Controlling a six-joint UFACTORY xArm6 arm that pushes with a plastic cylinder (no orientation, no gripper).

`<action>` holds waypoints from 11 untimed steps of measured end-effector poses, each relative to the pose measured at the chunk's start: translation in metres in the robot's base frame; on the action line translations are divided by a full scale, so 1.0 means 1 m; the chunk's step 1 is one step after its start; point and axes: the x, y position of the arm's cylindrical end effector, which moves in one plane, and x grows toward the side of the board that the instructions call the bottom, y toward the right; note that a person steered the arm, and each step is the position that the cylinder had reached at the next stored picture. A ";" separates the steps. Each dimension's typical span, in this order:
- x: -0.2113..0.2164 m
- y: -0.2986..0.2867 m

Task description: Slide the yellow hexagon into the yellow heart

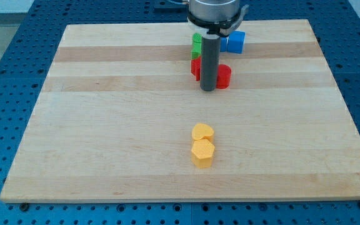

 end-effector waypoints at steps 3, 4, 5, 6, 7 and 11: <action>0.016 -0.079; 0.060 -0.123; 0.099 -0.132; 0.149 -0.113; 0.194 -0.076; 0.206 -0.058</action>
